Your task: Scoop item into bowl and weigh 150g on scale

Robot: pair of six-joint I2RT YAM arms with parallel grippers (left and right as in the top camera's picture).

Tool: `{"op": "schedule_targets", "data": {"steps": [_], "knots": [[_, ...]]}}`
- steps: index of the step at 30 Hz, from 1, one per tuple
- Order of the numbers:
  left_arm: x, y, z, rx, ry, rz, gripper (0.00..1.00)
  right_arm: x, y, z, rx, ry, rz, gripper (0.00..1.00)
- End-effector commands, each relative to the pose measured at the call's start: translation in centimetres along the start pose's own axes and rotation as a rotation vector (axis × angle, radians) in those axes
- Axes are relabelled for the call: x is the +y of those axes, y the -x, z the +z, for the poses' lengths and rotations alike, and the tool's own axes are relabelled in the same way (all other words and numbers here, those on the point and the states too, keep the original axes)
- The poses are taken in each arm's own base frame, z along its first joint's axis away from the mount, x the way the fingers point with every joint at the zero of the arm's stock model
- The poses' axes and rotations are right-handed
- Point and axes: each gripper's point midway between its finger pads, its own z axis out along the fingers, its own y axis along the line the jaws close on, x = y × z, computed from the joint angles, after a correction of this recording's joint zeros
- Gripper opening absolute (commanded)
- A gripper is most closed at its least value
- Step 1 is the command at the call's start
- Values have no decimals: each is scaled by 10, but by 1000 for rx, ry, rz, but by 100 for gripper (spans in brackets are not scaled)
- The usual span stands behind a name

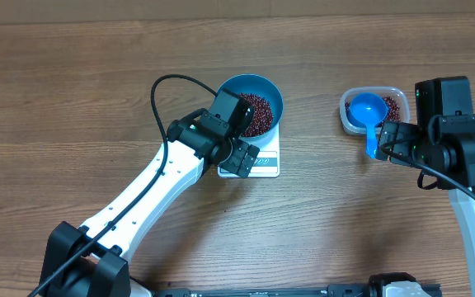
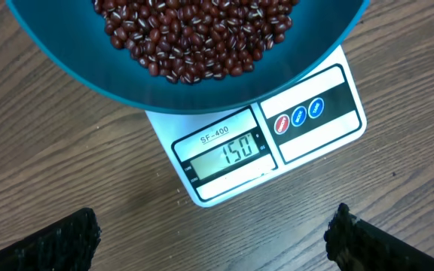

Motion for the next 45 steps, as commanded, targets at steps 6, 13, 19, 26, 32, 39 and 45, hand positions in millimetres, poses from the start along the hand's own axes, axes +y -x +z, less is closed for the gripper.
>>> {"op": "schedule_targets", "data": {"steps": [6,13,19,26,32,39,45], "knots": [[-2,9,-3,-23,-10,11,99,-2,8,-8,-35,1,5,100],[-2,9,-3,-23,-10,11,99,-2,8,-8,-35,1,5,100],[-2,9,-3,-23,-10,11,100,-2,8,-8,-35,1,5,100],[-2,10,-3,-25,-10,11,100,-2,8,-8,-35,1,5,100],[-4,31,-4,-111,-14,12,100,-2,8,-8,-35,1,5,100],[-5,61,-9,-236,-13,29,100,-2,8,-8,-35,1,5,100],[-1,61,-9,-236,5,27,100,-2,8,-8,-35,1,5,100]]}}
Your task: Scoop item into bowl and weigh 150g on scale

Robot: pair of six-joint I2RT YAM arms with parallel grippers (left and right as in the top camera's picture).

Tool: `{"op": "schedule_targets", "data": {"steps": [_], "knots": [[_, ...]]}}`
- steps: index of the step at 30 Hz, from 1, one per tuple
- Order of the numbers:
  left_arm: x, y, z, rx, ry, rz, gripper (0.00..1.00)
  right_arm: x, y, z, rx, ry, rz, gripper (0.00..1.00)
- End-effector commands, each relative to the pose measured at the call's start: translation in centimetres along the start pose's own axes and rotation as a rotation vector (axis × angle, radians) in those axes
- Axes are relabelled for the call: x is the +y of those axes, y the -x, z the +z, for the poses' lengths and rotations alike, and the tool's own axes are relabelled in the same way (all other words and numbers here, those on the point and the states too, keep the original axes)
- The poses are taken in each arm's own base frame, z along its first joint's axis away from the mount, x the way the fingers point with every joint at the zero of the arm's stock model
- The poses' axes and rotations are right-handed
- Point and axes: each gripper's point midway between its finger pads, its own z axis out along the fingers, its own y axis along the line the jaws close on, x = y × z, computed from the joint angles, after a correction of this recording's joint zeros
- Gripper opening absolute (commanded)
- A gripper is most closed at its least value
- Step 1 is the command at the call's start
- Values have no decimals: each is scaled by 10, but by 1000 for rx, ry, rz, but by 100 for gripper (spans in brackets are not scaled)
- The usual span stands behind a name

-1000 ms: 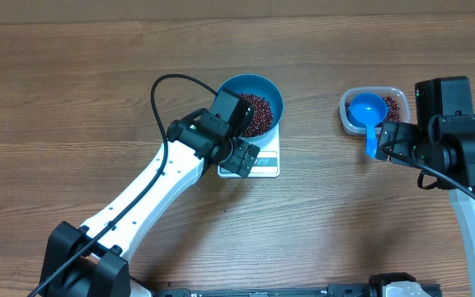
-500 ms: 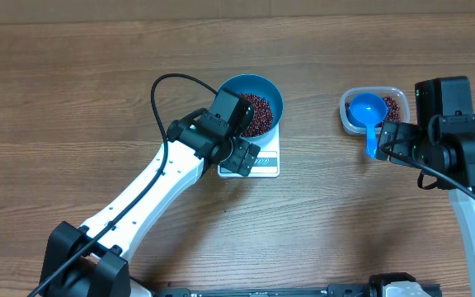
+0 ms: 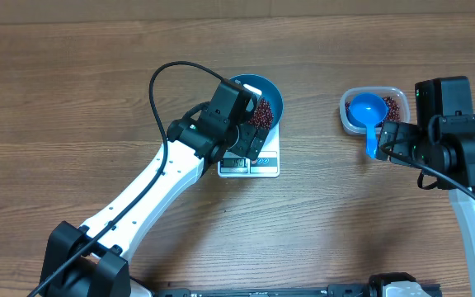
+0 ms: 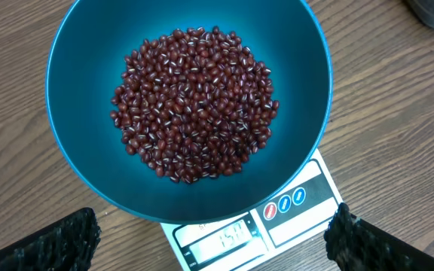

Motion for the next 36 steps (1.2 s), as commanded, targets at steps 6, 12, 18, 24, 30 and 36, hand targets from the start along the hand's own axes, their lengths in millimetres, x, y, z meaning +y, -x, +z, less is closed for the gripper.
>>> {"op": "schedule_targets", "data": {"steps": [6,12,18,24,30,36], "knots": [[9,6,-1,-12,55,-1,100,-2,8,-8,-35,1,5,100],[21,4,-2,-14,126,-179,99,-2,8,-8,-35,1,5,100],[21,3,-2,-15,125,-198,100,-2,8,-8,-35,1,5,100],[21,3,-2,-14,126,-195,99,-2,8,-8,-35,1,5,100],[21,3,-2,-14,125,-195,100,-2,8,-8,-35,1,5,100],[21,0,-2,1,125,-193,100,-2,8,-8,-35,1,5,100]]}}
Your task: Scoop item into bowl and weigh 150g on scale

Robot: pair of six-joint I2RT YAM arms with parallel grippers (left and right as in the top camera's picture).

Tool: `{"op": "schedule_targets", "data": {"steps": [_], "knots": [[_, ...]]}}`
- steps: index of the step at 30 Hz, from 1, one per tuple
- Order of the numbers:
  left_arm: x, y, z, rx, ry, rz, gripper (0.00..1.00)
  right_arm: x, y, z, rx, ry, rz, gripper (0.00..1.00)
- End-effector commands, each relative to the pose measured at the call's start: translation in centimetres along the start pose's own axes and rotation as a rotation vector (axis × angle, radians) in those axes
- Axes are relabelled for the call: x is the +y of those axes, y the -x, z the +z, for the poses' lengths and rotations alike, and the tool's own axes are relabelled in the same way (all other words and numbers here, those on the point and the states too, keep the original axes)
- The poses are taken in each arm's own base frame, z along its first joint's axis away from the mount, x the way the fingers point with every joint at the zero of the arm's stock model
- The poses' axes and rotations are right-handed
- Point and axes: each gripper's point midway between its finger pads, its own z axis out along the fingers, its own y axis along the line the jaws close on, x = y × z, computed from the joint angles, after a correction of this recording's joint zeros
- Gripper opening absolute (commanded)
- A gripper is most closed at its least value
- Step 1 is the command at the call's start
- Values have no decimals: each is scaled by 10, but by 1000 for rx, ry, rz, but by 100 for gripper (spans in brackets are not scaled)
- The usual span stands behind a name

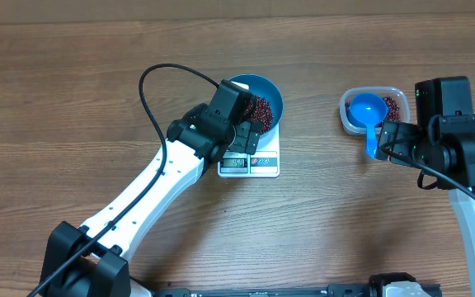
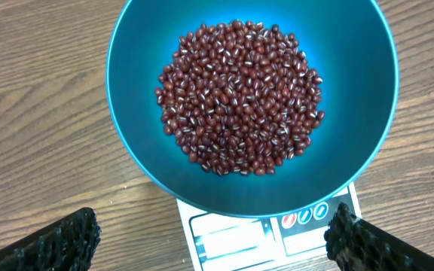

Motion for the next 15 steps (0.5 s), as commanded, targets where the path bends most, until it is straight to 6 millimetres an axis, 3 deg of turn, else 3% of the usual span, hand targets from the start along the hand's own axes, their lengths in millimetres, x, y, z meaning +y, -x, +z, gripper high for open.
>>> {"op": "schedule_targets", "data": {"steps": [1,6,15], "knots": [[1,1,-1,10,11,-11,100,-2,8,-8,-35,2,5,100],[4,-12,-1,62,23,-22,100,-2,8,-8,-35,2,5,100],[5,-39,-5,175,33,-209,100,-2,8,-8,-36,2,5,100]]}}
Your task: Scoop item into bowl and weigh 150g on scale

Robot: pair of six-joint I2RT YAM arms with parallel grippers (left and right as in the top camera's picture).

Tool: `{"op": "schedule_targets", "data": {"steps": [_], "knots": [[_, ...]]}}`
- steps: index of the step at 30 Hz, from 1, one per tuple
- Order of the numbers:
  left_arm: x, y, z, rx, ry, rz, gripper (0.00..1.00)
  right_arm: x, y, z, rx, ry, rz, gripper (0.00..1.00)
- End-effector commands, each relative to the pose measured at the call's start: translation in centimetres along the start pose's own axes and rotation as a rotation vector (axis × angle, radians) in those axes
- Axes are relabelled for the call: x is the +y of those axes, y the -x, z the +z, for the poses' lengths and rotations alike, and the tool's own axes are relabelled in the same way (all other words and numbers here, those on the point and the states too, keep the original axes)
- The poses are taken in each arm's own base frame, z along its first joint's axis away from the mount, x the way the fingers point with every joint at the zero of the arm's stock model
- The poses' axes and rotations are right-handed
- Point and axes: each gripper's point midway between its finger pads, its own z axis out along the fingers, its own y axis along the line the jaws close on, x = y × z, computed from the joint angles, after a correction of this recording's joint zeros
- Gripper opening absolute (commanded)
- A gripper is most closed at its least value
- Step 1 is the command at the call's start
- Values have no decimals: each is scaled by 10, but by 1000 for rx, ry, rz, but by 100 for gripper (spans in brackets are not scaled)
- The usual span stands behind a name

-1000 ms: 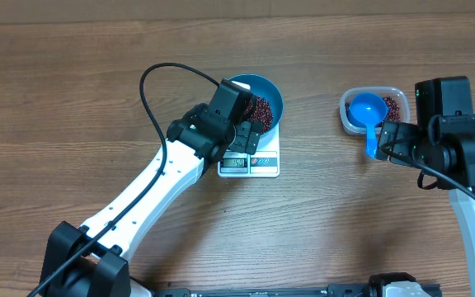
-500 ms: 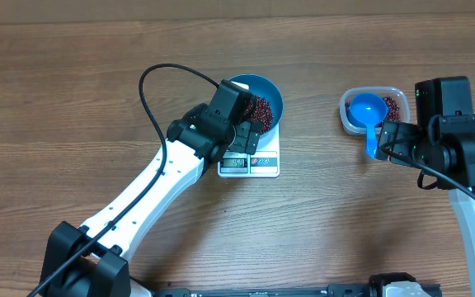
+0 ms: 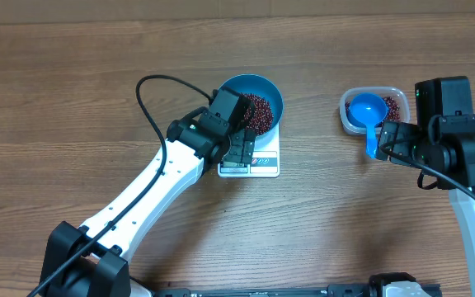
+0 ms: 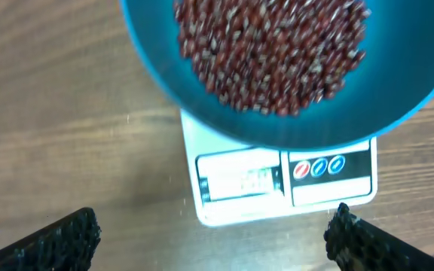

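Observation:
A blue bowl [image 3: 264, 92] of red beans [image 3: 259, 111] stands on the white scale [image 3: 264, 163]. In the left wrist view the bowl [image 4: 164, 68] fills the top, with the scale's display [image 4: 239, 181] below it, too blurred to read. My left gripper [image 3: 239, 153] hangs open over the scale's front, its fingers [image 4: 59, 241] wide apart and holding nothing. At the right, my right gripper [image 3: 383, 136] is shut on the handle of the blue scoop [image 3: 366, 109], whose cup rests over the clear container [image 3: 396, 101] of beans.
The scale and bowl sit at the middle of a brown wooden table [image 3: 72, 99]. The left arm's black cable [image 3: 151, 91] loops above its forearm. The right arm's black body [image 3: 452, 140] stands at the right edge.
My left gripper has drawn back from over the bowl toward the scale's front. The display now sits mid-frame in the left wrist view. The right arm and scoop have not moved.
First my left gripper was open, low at the scale's front, where the display read 150. Then it looked down on the whole bowl of beans, and still did a moment ago. Now it is back over the display. The right gripper kept the scoop over the container throughout.

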Motion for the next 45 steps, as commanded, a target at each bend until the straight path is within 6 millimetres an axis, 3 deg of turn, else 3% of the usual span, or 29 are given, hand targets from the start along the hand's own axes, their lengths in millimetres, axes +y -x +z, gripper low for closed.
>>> {"op": "schedule_targets", "data": {"steps": [1,14,34,40,45], "knots": [[-3,-3,-1,25,-10,-110,100,-2,8,-8,-35,1,5,100],[-11,-17,-3,87,-38,-146,100,-2,8,-8,-35,1,5,100],[-14,-19,-3,85,-38,-134,100,-2,8,-8,-35,1,5,100],[-8,-13,-3,53,0,-134,99,-2,8,-8,-35,1,5,100],[-1,9,-2,-50,45,-137,100,-2,8,-8,-35,1,5,100]]}}
